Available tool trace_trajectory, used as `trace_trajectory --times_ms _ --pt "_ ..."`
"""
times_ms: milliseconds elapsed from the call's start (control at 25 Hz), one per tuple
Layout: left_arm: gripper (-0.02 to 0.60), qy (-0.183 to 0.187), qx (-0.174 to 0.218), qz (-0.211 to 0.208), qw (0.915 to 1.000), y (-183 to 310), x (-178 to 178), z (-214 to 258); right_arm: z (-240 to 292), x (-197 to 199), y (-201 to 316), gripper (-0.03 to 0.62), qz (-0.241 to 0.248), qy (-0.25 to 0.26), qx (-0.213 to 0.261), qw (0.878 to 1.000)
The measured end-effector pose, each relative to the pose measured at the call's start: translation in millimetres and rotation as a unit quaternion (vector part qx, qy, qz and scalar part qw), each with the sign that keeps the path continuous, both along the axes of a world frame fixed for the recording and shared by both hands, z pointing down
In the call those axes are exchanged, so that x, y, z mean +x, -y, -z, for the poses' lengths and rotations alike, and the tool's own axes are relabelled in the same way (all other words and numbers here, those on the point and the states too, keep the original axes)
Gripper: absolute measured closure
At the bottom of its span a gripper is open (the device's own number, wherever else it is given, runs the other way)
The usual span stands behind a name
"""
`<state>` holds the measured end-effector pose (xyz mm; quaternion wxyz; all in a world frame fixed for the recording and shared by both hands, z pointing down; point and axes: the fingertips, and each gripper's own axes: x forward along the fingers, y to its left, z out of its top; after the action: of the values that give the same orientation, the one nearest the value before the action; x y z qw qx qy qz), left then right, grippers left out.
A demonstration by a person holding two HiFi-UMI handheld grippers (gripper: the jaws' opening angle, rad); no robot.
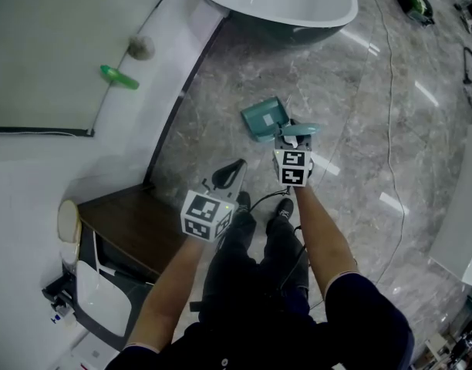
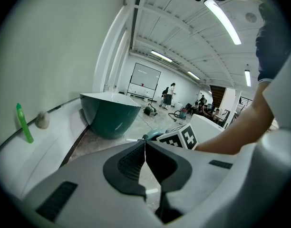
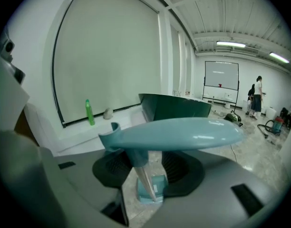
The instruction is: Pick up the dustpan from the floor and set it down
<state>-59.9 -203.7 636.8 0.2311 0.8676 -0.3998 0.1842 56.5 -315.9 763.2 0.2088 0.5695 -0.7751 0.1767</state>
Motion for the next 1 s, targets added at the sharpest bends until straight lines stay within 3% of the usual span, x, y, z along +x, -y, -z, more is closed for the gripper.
trace_trajectory --times_ms 160,400,480,680,920,1000 --pt "0.568 0.0 0.002 -0.005 1.0 -5 5 3 -16 0 -12 0.356 -0.001 0.013 -0.047 0.999" --pt "0.568 -0.001 0.008 -0.009 0.9999 -14 7 10 -40 12 -65 0.352 -0.005 0.024 -0.14 0.99" --pt "0.568 -0.005 0.011 -0.012 0.9999 -16 10 16 -31 12 -86 0.353 0.0 0.04 -0.15 0.988" --pt "0.568 -0.016 0.025 -0.028 0.9992 -19 23 38 32 8 -109 0.359 0.012 0.09 -0.101 0.991" --pt "0.568 -0.034 0.051 -0.05 0.9969 -27 40 76 130 4 -113 0.579 0.017 0.119 -0.01 0.993" --pt "0.567 -0.041 0.057 -0.053 0.9961 -30 41 90 166 -2 -114 0.586 0.029 0.141 0.019 0.989"
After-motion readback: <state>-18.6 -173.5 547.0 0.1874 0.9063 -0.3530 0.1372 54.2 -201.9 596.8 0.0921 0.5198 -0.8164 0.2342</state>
